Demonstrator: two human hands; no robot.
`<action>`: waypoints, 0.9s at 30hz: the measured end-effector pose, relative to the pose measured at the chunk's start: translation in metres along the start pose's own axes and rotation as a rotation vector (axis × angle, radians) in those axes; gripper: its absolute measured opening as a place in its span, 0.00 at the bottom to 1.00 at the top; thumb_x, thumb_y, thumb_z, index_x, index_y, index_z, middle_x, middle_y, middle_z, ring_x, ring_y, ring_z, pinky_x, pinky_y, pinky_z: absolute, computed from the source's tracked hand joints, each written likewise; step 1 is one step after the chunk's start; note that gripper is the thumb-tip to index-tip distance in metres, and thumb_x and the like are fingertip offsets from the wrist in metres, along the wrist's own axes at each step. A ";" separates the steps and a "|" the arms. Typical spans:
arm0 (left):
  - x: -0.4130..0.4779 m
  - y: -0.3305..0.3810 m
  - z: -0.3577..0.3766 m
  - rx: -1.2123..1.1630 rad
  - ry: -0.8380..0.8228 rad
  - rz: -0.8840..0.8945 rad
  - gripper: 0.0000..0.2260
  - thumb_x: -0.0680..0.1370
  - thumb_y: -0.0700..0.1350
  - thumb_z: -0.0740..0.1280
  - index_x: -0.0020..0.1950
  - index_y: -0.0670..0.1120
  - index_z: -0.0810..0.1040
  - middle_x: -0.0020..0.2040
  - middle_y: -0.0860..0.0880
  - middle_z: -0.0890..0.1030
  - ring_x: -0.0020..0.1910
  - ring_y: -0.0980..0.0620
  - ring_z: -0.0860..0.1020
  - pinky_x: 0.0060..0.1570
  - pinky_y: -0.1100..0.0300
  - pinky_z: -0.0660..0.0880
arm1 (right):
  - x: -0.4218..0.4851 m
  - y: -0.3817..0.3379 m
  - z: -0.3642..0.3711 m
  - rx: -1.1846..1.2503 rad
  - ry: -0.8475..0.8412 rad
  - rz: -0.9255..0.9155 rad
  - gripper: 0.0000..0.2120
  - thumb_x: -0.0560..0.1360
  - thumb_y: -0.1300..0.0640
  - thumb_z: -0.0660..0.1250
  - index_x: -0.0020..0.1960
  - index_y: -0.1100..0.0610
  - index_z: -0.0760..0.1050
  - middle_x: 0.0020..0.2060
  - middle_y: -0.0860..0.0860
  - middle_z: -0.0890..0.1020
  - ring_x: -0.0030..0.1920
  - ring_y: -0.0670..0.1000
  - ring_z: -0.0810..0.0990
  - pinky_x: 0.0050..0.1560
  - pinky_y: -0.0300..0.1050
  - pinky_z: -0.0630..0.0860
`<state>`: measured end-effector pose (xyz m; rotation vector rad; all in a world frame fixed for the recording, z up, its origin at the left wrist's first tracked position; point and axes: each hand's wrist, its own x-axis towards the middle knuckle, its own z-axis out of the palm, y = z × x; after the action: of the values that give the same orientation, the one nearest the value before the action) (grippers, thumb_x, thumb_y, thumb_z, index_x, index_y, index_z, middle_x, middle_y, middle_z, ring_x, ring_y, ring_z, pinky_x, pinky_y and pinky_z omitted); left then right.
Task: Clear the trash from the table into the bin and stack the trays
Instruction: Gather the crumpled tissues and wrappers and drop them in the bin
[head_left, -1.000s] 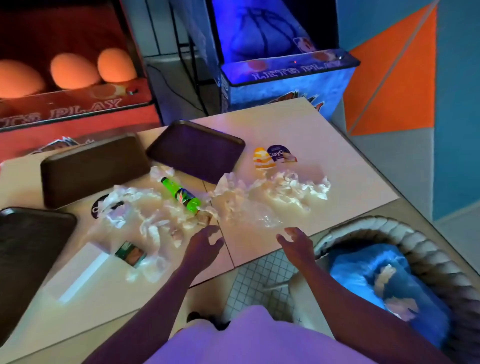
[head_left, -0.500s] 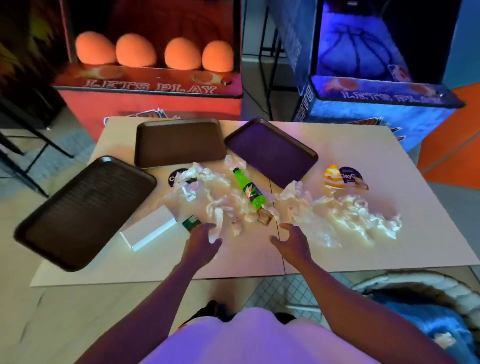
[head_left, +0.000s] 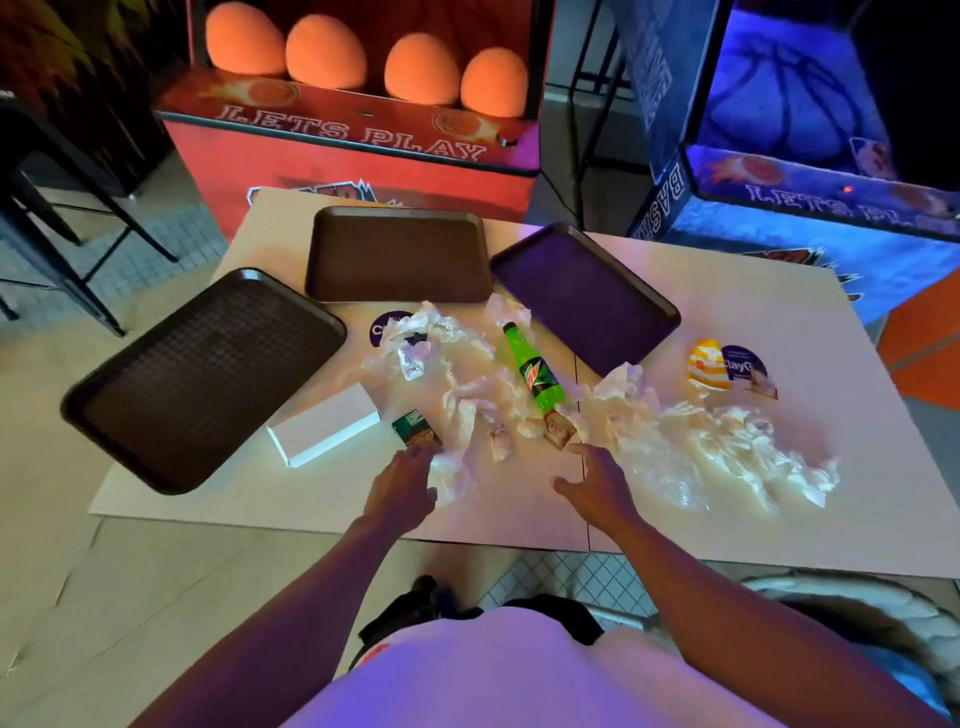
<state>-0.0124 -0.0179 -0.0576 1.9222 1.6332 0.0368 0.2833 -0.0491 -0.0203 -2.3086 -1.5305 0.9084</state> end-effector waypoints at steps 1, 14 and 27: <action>0.004 0.003 0.001 0.013 -0.014 0.023 0.30 0.76 0.44 0.72 0.77 0.52 0.68 0.76 0.51 0.69 0.72 0.46 0.71 0.64 0.48 0.76 | 0.002 0.003 -0.003 0.011 0.007 0.010 0.31 0.72 0.50 0.77 0.72 0.54 0.73 0.69 0.53 0.75 0.68 0.54 0.76 0.67 0.46 0.73; 0.038 0.044 0.038 0.305 -0.084 0.146 0.40 0.76 0.33 0.71 0.83 0.48 0.55 0.78 0.45 0.63 0.75 0.43 0.67 0.59 0.47 0.80 | 0.007 0.069 -0.041 0.002 0.042 0.066 0.30 0.71 0.50 0.79 0.71 0.53 0.74 0.68 0.51 0.75 0.67 0.53 0.78 0.66 0.46 0.74; 0.037 0.050 0.037 0.049 0.028 0.025 0.21 0.75 0.28 0.66 0.64 0.46 0.80 0.57 0.49 0.81 0.52 0.44 0.83 0.46 0.46 0.81 | 0.045 0.080 -0.067 0.043 -0.089 0.011 0.29 0.74 0.54 0.76 0.72 0.54 0.73 0.69 0.52 0.74 0.66 0.54 0.79 0.67 0.51 0.76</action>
<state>0.0554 -0.0026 -0.0783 1.9873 1.6425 0.0338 0.3958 -0.0338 -0.0242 -2.2769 -1.5182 1.0504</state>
